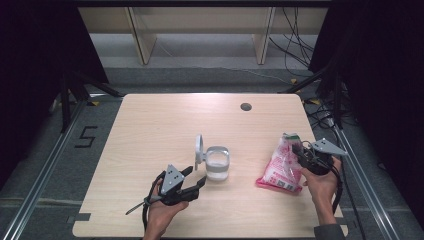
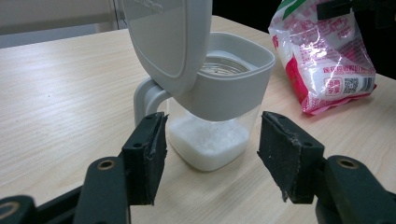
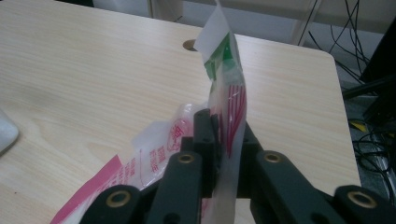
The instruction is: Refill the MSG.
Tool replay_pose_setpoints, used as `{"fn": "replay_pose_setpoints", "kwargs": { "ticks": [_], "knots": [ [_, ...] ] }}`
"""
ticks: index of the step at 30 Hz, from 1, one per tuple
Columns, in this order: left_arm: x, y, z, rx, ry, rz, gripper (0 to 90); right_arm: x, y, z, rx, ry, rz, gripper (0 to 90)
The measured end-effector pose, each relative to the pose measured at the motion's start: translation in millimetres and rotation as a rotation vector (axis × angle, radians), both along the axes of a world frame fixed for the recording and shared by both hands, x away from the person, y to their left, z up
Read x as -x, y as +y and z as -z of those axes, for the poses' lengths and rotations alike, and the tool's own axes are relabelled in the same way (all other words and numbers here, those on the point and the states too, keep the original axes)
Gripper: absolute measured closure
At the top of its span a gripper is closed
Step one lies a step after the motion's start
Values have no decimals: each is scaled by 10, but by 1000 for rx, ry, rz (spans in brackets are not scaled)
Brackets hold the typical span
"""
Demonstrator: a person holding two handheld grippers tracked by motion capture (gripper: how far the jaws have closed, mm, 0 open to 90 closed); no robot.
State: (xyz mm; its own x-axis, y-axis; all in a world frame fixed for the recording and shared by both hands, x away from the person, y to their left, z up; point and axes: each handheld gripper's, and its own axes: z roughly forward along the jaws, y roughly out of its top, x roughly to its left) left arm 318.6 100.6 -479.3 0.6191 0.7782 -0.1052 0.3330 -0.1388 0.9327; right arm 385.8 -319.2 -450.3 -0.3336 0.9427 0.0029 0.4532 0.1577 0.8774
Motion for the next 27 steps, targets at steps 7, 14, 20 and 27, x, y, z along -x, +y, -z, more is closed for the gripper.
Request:
{"fn": "replay_pose_setpoints", "kwargs": {
  "ticks": [7, 14, 20, 27],
  "knots": [
    [-6, 23, -3, -2, -6, -2, 408, -23, -48, 50, -14, 21, 32, 808],
    [-11, 53, -11, -4, -7, -5, 408, -2, -77, 31, -6, 36, 52, 764],
    [-21, 44, 3, 5, -3, -7, 408, 8, -126, 20, -9, 27, 85, 674],
    [-19, 80, 0, 1, 0, -14, 410, 62, -146, -33, 11, -24, 134, 592]
  ]
}}
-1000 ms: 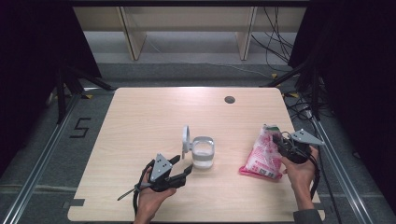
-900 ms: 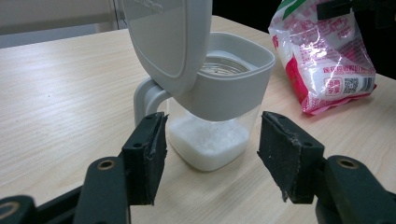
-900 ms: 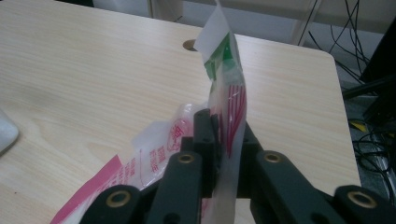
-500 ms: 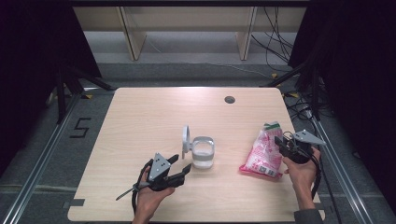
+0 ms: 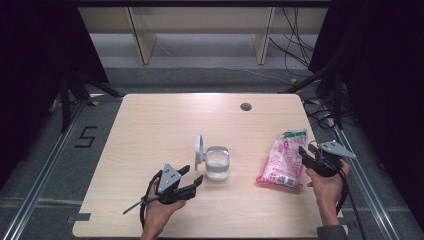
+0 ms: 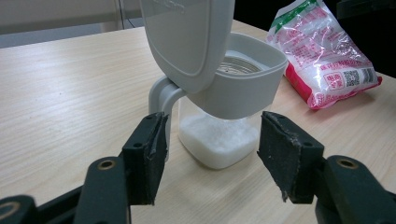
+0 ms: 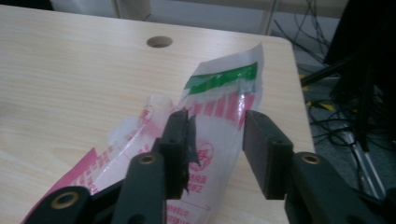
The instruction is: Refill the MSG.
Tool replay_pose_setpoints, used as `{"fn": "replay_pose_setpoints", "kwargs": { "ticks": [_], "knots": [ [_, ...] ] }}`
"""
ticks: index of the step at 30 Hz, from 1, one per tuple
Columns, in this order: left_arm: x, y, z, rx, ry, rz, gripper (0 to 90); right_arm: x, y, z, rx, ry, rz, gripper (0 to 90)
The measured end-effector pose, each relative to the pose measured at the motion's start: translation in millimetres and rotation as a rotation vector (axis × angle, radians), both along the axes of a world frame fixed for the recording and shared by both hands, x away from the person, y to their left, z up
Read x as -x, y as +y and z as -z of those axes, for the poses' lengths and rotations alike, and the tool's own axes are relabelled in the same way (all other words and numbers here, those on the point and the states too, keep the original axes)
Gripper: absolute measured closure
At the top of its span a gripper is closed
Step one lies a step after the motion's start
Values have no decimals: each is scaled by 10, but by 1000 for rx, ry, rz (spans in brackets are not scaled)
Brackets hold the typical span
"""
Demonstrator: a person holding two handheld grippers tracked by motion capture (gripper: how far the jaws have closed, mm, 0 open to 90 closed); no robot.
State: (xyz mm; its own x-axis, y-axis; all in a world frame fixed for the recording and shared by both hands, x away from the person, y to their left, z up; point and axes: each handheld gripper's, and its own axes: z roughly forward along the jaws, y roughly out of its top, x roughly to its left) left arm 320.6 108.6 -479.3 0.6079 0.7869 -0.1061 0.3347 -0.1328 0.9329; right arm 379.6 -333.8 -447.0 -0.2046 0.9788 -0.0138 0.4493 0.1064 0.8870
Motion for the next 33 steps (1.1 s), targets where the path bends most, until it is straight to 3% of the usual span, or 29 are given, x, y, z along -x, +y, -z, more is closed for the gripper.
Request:
{"fn": "replay_pose_setpoints", "kwargs": {
  "ticks": [1, 2, 4, 7, 8, 10, 12, 13, 14, 17, 18, 19, 22, 23, 24, 28, 33],
  "knots": [
    [-2, 4, 1, 0, -1, 0, 410, 30, 26, -15, -37, 21, 23, 593],
    [-3, 7, 1, -1, -2, 0, 411, 33, 19, -17, -37, 0, 12, 591],
    [-5, 12, 0, -2, -3, 0, 410, 46, 33, -38, -40, 6, 24, 582],
    [-15, 32, -3, 3, -9, 2, 412, 70, 45, -95, -25, -45, -1, 534],
    [-12, 50, -11, 0, -4, -11, 412, 101, 82, -110, -38, -37, 5, 528],
    [-32, 81, -16, -12, -24, 3, 412, 119, 150, -132, -55, -48, -13, 512],
    [-29, 96, -22, -16, -15, -8, 412, 132, 223, -138, -55, -49, -48, 496],
    [-30, 99, -22, -16, -16, -8, 412, 124, 244, -136, -34, -53, -83, 490],
    [-31, 101, -21, -17, -16, -8, 413, 141, 305, -131, -55, -35, -85, 485],
    [-44, 102, -10, -5, -20, -4, 413, 148, 389, -103, -42, -19, -139, 469],
    [-46, 106, -12, -10, -16, -8, 413, 163, 429, -97, -65, 5, -153, 465],
    [-50, 107, -11, -7, -15, -8, 413, 154, 433, -85, -32, -15, -174, 461],
    [-55, 112, -17, -14, -9, -12, 414, 192, 507, -61, -45, 17, -216, 438],
    [-55, 112, -17, -14, -9, -12, 414, 223, 544, -55, -61, 36, -206, 437],
    [-66, 101, -11, 7, 0, -27, 414, 228, 551, -43, -47, 25, -226, 433],
    [-83, 113, -30, 1, 6, -32, 414, 258, 609, 2, -34, 17, -277, 410],
    [-137, 146, -38, -10, -4, -25, 418, 313, 712, 76, -49, 59, -311, 377]
  ]
}}
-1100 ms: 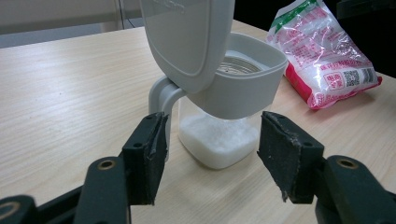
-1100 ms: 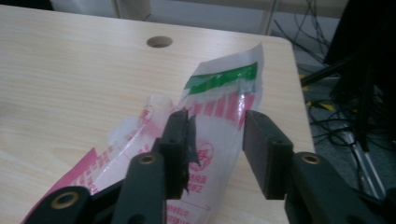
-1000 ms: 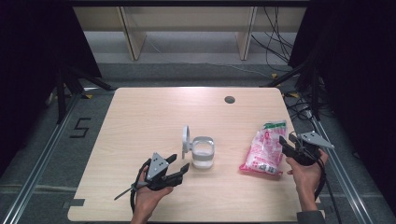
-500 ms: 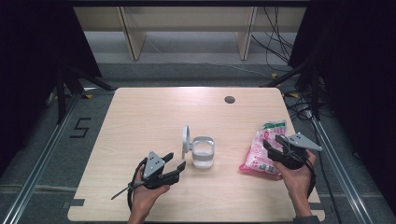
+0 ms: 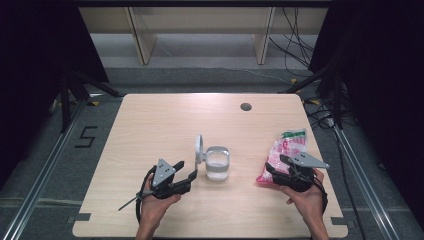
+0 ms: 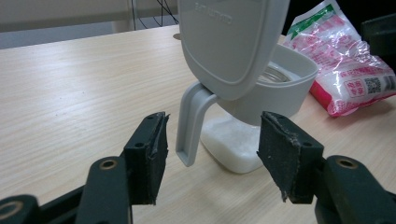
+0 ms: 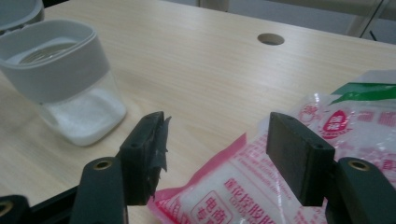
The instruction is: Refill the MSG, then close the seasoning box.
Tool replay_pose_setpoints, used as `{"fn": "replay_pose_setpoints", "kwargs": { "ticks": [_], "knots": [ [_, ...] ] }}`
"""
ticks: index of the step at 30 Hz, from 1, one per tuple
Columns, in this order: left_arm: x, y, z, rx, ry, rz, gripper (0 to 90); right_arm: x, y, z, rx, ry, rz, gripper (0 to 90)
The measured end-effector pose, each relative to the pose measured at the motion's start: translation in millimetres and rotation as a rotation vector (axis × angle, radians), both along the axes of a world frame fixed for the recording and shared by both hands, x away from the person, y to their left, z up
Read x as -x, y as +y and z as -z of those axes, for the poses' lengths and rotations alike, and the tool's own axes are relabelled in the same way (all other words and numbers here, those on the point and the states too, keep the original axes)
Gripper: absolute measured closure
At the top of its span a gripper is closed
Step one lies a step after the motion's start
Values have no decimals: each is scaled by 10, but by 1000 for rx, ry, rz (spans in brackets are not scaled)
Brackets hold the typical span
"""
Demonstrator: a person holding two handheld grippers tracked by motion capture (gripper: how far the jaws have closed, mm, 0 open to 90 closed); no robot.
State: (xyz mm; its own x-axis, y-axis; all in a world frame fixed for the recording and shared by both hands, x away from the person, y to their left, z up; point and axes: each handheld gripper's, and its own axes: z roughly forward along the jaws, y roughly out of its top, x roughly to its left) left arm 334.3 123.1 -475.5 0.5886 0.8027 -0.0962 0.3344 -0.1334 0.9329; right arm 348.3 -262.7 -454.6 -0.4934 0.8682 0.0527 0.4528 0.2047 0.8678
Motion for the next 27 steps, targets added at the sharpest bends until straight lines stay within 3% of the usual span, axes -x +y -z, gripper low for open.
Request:
{"fn": "replay_pose_setpoints", "kwargs": {
  "ticks": [1, 3, 13, 15, 17, 18, 19, 22, 27],
  "knots": [
    [-5, 2, -2, 2, 2, -3, 418, 14, 6, 3, 6, 17, -2, 372],
    [-15, 13, -18, -8, 2, -7, 418, -11, 10, 37, 1, -9, -33, 362],
    [-58, 50, -88, 1, 5, -27, 433, 28, 1, 97, 0, 18, -43, 318],
    [-78, 69, -109, -14, -3, -22, 443, 62, 21, 109, -17, 39, -34, 295],
    [-90, 82, -123, -26, -3, -23, 454, 51, 8, 111, -21, 17, -44, 267],
    [-98, 82, -122, -18, 4, -27, 458, 81, 27, 101, -37, 42, -23, 263],
    [-105, 86, -127, -16, 10, -35, 461, 67, 20, 115, -23, 4, -31, 241],
    [-129, 108, -145, -18, -3, -22, 487, 78, 16, 117, -8, 5, -39, 197],
    [-142, 102, -174, -16, -7, -11, 532, 121, 46, 123, -40, 20, -32, 178]
  ]
}}
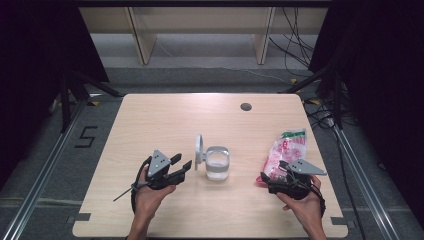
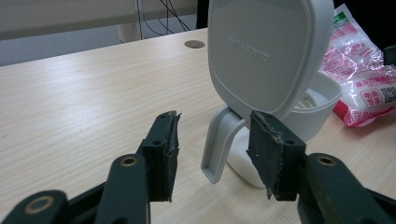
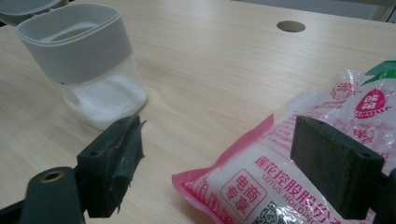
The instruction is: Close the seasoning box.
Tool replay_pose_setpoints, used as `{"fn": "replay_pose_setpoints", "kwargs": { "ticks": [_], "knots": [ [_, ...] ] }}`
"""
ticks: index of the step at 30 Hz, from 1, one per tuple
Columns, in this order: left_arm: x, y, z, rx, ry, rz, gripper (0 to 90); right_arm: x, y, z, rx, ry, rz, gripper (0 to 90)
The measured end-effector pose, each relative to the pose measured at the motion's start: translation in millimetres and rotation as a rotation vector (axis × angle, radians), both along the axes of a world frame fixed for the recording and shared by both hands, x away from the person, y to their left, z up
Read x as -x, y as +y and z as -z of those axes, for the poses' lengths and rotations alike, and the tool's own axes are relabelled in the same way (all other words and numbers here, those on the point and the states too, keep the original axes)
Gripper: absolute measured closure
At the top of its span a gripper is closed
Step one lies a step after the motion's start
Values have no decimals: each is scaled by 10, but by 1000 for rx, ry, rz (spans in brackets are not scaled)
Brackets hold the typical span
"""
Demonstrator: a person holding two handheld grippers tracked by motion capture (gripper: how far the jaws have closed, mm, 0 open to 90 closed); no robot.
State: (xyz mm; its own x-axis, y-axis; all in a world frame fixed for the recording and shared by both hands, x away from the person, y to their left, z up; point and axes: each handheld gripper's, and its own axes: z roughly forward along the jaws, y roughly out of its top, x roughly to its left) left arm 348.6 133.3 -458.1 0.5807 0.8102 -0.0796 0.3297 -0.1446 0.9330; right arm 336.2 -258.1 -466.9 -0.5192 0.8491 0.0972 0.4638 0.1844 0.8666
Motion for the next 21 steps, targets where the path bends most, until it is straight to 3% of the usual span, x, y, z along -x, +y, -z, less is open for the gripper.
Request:
{"fn": "replay_pose_setpoints", "kwargs": {
  "ticks": [1, 3, 4, 6, 10, 11, 13, 15, 18, 19, 20, 21],
  "knots": [
    [-3, -2, 2, 8, -4, -1, 535, -7, -20, -4, 29, -7, -11, 182],
    [-8, 1, 0, -5, -6, 4, 552, -13, -11, 16, 23, -14, -17, 192],
    [-15, 5, 0, -18, -10, 12, 566, 8, 4, 16, 12, 8, 1, 195],
    [-20, 8, 3, -28, -16, 24, 595, -1, -21, 20, 35, 9, -11, 199],
    [-4, -3, 8, -1, -6, 23, 628, 31, -4, 6, 32, 7, 7, 209],
    [-8, 5, 8, -8, -14, 30, 640, 17, -11, 11, 20, -12, -15, 210],
    [-24, 14, 13, -16, -21, 36, 673, 20, -3, 11, 45, -18, -6, 212],
    [-27, -6, 21, 3, -12, 33, 704, 38, -4, 1, 42, -6, -17, 214],
    [-35, -21, 11, -28, -29, 43, 729, 61, 29, 10, 27, 2, 0, 215],
    [-38, -25, 9, -23, -32, 38, 747, 57, 15, 7, 40, -15, -21, 216],
    [-46, -21, 3, -29, -43, 41, 762, 80, 29, 2, 31, 11, -12, 217],
    [-49, -24, 0, -27, -41, 38, 772, 60, 21, 8, 40, -8, -39, 217]
  ]
}}
